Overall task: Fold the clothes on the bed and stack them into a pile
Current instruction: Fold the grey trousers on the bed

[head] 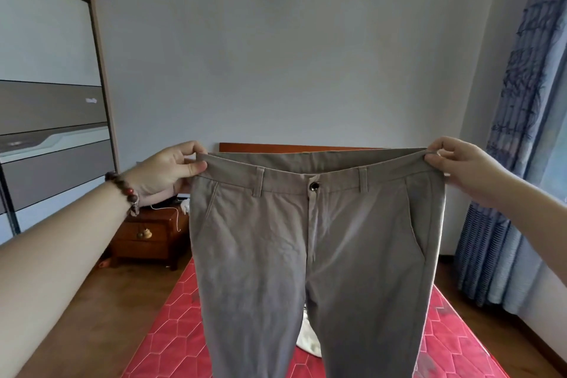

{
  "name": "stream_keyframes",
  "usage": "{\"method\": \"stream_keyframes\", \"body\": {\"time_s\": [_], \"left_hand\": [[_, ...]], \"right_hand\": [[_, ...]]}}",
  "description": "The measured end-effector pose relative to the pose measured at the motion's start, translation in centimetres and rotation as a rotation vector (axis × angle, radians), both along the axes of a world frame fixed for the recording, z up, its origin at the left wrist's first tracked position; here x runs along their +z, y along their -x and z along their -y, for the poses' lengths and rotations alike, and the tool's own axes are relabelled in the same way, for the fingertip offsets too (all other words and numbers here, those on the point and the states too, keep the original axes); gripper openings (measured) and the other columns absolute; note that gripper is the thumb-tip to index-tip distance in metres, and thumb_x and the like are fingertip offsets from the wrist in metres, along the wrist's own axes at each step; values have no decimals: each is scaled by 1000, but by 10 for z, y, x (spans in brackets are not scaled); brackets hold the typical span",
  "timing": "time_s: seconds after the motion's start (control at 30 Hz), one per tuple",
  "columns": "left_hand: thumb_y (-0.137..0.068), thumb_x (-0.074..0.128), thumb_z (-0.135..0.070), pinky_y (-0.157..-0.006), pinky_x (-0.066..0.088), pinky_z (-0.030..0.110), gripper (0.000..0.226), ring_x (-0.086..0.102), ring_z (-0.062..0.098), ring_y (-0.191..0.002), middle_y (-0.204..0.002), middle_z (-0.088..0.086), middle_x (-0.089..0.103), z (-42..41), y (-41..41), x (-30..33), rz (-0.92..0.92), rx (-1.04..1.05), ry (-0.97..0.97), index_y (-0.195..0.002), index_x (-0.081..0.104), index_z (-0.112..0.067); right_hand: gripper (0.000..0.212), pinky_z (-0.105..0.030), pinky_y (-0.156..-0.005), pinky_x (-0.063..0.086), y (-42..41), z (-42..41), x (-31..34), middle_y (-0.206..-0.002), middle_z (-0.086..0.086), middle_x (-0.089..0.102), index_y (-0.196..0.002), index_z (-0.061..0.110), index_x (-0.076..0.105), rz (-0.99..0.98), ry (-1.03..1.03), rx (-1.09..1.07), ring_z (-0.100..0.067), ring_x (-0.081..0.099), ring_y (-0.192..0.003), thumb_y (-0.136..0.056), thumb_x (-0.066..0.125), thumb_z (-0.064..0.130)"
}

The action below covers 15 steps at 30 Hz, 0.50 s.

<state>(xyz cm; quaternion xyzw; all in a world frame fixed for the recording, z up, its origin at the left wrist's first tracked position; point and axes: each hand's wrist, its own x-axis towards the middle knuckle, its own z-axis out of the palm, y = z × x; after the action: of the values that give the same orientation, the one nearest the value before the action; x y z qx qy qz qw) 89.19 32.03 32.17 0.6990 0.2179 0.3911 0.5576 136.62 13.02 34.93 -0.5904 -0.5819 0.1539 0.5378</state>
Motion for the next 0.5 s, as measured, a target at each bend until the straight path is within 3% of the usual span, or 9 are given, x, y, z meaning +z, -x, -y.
{"method": "stream_keyframes", "body": {"time_s": [0.07,0.1,0.2,0.3,0.4,0.5], "left_hand": [[-86,58,-15,-61,56,24,11,66,13,-69,-82,4,68,2,-4,-11,128,14,153,-77,60,-22],[-87,58,-15,-58,54,22,12,65,12,-68,-82,3,67,3,-9,-18,166,61,213,-77,60,-22],[-95,53,-7,-61,53,25,17,62,16,-69,-80,8,63,7,-40,-36,217,283,301,-79,57,-12],[-96,52,-2,-69,48,31,20,58,20,-73,-82,11,60,13,-83,-42,277,510,320,-79,56,-11],[-96,55,-9,-74,45,29,14,55,17,-79,-87,7,59,28,-128,-40,168,582,97,-84,56,-15],[-96,55,-15,-60,35,7,5,51,7,-73,-80,-9,55,46,-160,-35,-29,642,-293,-91,55,-14]], "right_hand": [[18,-18,-52,50,10,-6,-5,-67,0,63,-78,17,60,-297,-2,24,-10,58,-57,-95,57,10],[16,-19,-52,51,16,-12,-8,-69,-1,63,-78,17,61,-349,-4,-53,-11,58,-57,-94,60,11],[6,-33,-76,54,38,-32,-22,-91,-8,65,-95,12,66,-385,-22,-343,-18,60,-76,-89,68,12],[16,-43,-86,56,77,-46,-34,-92,-9,69,-100,5,69,-592,12,-344,-24,66,-83,-85,72,11],[8,-51,-81,58,130,-60,-43,-95,-16,71,-86,12,67,-585,44,-250,-31,69,-86,-84,74,15],[9,-51,-80,58,177,-67,-48,-87,-9,71,-82,17,66,-495,5,-202,-30,69,-85,-85,73,20]]}}
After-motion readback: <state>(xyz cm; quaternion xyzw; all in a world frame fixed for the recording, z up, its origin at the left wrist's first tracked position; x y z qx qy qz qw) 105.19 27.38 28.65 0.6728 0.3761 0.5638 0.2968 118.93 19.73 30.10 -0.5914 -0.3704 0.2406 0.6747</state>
